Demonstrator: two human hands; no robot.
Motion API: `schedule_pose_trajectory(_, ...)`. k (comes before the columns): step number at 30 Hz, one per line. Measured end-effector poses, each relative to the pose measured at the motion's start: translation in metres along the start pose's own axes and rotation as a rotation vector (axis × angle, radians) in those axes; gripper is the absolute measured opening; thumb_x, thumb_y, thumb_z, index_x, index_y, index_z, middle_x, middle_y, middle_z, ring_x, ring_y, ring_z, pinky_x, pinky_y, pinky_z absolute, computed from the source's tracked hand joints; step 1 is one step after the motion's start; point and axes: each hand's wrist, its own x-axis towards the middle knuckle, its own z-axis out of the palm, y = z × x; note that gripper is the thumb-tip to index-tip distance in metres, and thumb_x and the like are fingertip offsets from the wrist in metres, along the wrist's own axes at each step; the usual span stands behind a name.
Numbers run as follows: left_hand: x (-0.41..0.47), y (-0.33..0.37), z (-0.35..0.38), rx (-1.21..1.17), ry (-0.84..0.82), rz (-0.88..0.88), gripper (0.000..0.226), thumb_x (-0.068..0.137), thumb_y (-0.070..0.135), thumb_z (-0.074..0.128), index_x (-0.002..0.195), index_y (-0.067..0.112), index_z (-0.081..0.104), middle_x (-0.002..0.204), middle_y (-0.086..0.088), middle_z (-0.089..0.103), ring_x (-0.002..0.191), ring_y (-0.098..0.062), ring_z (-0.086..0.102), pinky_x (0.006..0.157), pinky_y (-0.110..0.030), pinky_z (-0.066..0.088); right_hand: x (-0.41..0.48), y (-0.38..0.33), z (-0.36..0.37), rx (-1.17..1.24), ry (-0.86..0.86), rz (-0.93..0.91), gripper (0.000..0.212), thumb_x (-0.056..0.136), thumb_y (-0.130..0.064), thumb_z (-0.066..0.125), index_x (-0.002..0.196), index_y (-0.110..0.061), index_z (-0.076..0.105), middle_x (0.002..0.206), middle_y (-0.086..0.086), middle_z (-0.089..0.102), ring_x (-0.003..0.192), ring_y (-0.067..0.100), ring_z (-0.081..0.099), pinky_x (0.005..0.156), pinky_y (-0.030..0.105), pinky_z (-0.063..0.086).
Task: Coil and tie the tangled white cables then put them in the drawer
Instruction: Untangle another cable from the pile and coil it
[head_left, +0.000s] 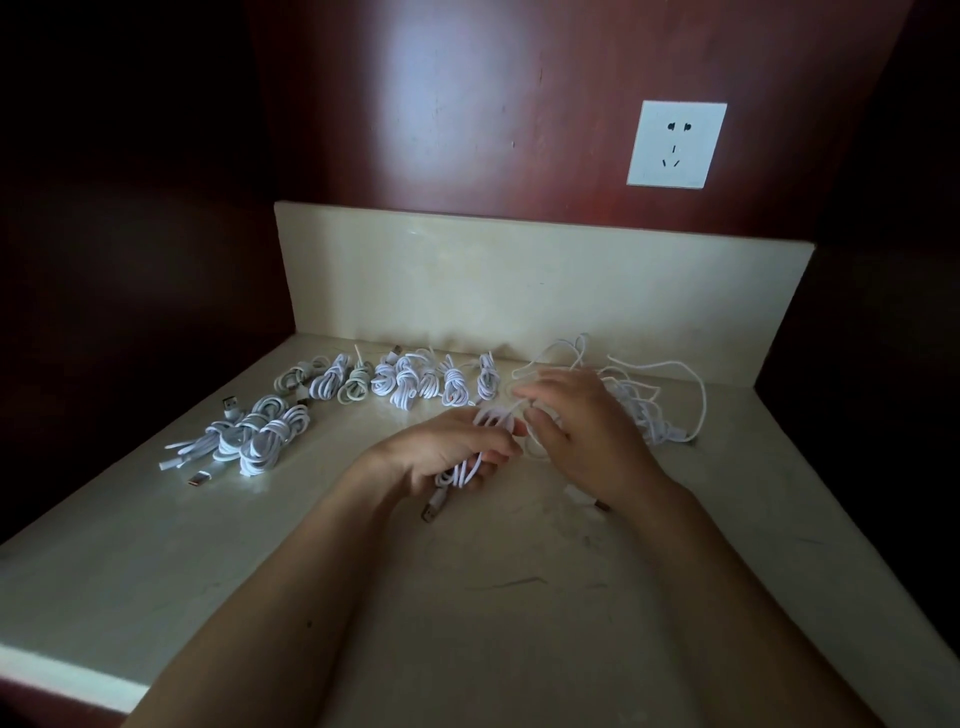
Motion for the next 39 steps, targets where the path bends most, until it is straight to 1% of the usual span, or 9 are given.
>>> schedule_pose_trajectory(7, -0.010, 0.010, 0.003, 0.167, -0.019, 0.140, 0.017, 0.089, -0.004, 0.054, 0.081, 0.011, 0.054, 0.056, -0.003, 0.052, 0.048, -0.011, 0.048, 0.049, -0.021, 0.040, 0.004, -0.028, -0.005, 0.192, 0.022, 0.083, 0.034, 0.090, -0.022, 0.046, 0.111, -0.018, 0.072, 0.100, -0.002, 0.067, 0.094, 0.011, 0.061, 0.083, 0.028, 0.048)
schedule_pose_trajectory(10, -0.010, 0.012, 0.005, 0.073, -0.047, 0.179, 0.023, 0.089, -0.008, 0.051, 0.099, 0.012, 0.052, 0.057, 0.002, 0.044, 0.043, -0.008, 0.035, 0.039, -0.019, 0.029, 0.006, -0.035, -0.006, 0.396, 0.030, 0.212, 0.028, 0.092, -0.016, 0.050, 0.107, -0.018, 0.073, 0.092, -0.013, 0.068, 0.090, -0.001, 0.061, 0.081, 0.018, 0.044)
schedule_pose_trajectory(12, -0.012, 0.013, 0.005, 0.110, -0.056, 0.197, 0.030, 0.090, -0.009, 0.053, 0.110, 0.013, 0.051, 0.053, 0.009, 0.049, 0.042, -0.007, 0.031, 0.038, -0.017, 0.024, 0.008, -0.039, -0.008, 0.591, -0.035, 0.347, 0.023, 0.096, -0.009, 0.053, 0.108, -0.014, 0.072, 0.067, -0.022, 0.065, 0.066, -0.006, 0.060, 0.065, 0.012, 0.042)
schedule_pose_trajectory(15, -0.011, 0.010, 0.004, 0.154, -0.057, 0.169, 0.045, 0.083, -0.007, 0.061, 0.122, 0.012, 0.048, 0.062, -0.006, 0.044, 0.043, -0.008, 0.032, 0.039, -0.018, 0.026, 0.005, -0.041, -0.013, 0.815, -0.127, 0.463, 0.024, 0.097, -0.011, 0.055, 0.115, -0.013, 0.070, 0.043, -0.012, 0.048, 0.042, 0.005, 0.040, 0.044, 0.017, 0.031)
schedule_pose_trajectory(20, -0.012, 0.009, 0.006, 0.174, -0.110, 0.133, 0.028, 0.083, -0.009, 0.059, 0.094, 0.015, 0.049, 0.060, 0.002, 0.038, 0.042, -0.006, 0.031, 0.039, -0.016, 0.025, 0.001, -0.040, -0.019, 1.057, -0.333, 0.548, 0.032, 0.095, -0.009, 0.058, 0.126, -0.014, 0.064, 0.050, -0.007, 0.042, 0.039, 0.003, 0.027, 0.038, 0.016, 0.021)
schedule_pose_trajectory(23, -0.013, 0.010, 0.008, 0.229, -0.141, 0.115, 0.032, 0.086, -0.009, 0.057, 0.081, 0.018, 0.043, 0.052, 0.010, 0.039, 0.041, -0.004, 0.034, 0.040, -0.017, 0.030, 0.002, -0.039, -0.019, 1.154, -0.351, 0.559, 0.026, 0.093, -0.010, 0.061, 0.118, -0.012, 0.068, 0.058, -0.003, 0.048, 0.041, 0.004, 0.029, 0.050, 0.018, 0.028)
schedule_pose_trajectory(30, -0.012, 0.011, 0.013, 0.467, 0.038, 0.190, 0.020, 0.098, 0.010, 0.049, 0.085, 0.025, 0.052, 0.067, 0.000, 0.047, 0.051, -0.007, 0.043, 0.045, -0.017, 0.038, 0.005, -0.041, -0.019, 1.168, -0.137, 0.673, 0.003, 0.087, -0.007, 0.068, 0.087, -0.009, 0.066, 0.057, -0.001, 0.051, 0.036, -0.001, 0.033, 0.035, 0.013, 0.020)
schedule_pose_trajectory(36, -0.015, 0.016, 0.010, 0.368, -0.026, 0.069, 0.019, 0.097, 0.009, 0.049, 0.083, 0.023, 0.046, 0.050, 0.010, 0.034, 0.038, -0.004, 0.028, 0.038, -0.015, 0.024, 0.006, -0.039, -0.020, 1.079, -0.147, 0.582, 0.007, 0.089, -0.010, 0.067, 0.096, -0.008, 0.069, 0.059, -0.006, 0.056, 0.039, 0.001, 0.033, 0.038, 0.015, 0.022)
schedule_pose_trajectory(39, -0.018, 0.017, 0.014, 0.498, 0.009, 0.172, 0.017, 0.095, 0.007, 0.051, 0.091, 0.023, 0.051, 0.060, 0.009, 0.045, 0.041, 0.000, 0.042, 0.042, -0.015, 0.034, 0.006, -0.038, -0.019, 1.065, -0.170, 0.612, 0.006, 0.091, -0.015, 0.066, 0.091, -0.011, 0.070, 0.056, -0.004, 0.048, 0.041, 0.003, 0.029, 0.039, 0.016, 0.018)
